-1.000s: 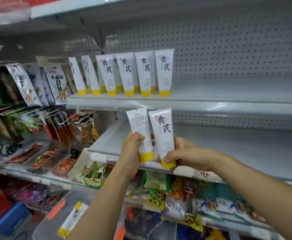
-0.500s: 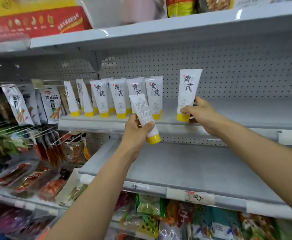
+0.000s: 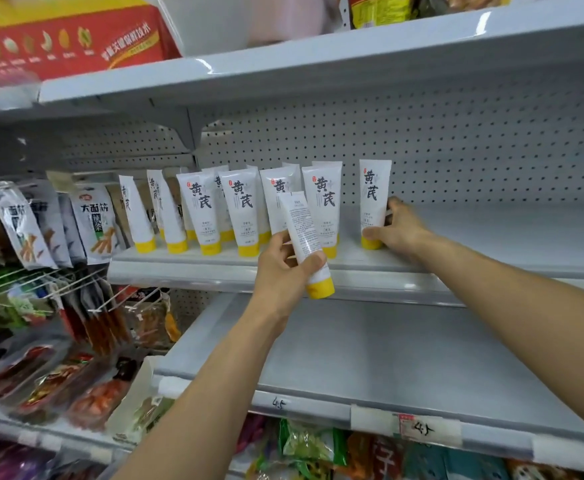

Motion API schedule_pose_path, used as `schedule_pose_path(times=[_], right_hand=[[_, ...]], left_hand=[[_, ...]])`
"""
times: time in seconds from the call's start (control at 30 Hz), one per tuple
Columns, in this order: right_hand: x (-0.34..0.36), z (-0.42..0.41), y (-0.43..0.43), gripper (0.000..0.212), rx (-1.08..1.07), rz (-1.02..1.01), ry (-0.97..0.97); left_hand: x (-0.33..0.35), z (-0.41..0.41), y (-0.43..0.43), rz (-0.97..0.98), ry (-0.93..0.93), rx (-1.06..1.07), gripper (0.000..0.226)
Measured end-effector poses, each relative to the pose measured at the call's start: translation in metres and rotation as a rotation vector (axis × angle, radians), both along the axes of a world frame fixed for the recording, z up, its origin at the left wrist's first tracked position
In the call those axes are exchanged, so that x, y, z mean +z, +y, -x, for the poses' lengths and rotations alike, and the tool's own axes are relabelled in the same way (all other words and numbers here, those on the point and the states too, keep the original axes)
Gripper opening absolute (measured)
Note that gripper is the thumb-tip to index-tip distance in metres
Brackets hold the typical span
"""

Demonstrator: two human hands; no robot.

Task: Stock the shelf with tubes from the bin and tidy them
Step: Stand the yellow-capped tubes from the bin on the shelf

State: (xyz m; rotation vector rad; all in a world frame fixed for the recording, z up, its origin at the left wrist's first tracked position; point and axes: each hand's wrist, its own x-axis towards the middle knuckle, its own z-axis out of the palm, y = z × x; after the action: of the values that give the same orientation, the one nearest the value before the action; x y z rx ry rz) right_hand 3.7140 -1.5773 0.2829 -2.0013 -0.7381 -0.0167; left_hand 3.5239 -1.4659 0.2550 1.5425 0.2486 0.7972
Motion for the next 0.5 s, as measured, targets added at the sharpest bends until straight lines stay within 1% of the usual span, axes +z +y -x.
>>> schedule_pose_path(times=[0.3, 0.37, 0.4, 0.43, 0.47, 0.5], right_hand=[[0.0, -0.005, -0.001, 0.06, -0.005, 0.05, 0.036], [0.0, -0.001, -0.005, 0.063, -0.053, 0.062, 0.039], [0.001, 0.001, -0.008, 0.064, -0.108, 0.055, 0.002], [0.002, 0.006, -0.011, 0.059, -0.16, 0.028, -0.054], [0.003, 0.012, -0.014, 0.049, -0.184, -0.026, -0.116], [0.005, 0.021, -0.018, 0.036, -0.164, -0.094, -0.151]], left_hand=[[-0.001, -0.004, 0.0, 0.009, -0.001, -0.023, 0.044], [-0.001, -0.002, -0.001, 0.01, -0.005, -0.029, 0.044], [-0.002, -0.001, -0.001, 0.01, -0.011, -0.03, 0.044], [-0.001, 0.0, -0.002, 0.008, -0.018, -0.029, 0.044], [-0.001, 0.001, -0.002, 0.006, -0.026, -0.027, 0.045], [0.0, 0.002, -0.004, 0.005, -0.035, -0.024, 0.046]])
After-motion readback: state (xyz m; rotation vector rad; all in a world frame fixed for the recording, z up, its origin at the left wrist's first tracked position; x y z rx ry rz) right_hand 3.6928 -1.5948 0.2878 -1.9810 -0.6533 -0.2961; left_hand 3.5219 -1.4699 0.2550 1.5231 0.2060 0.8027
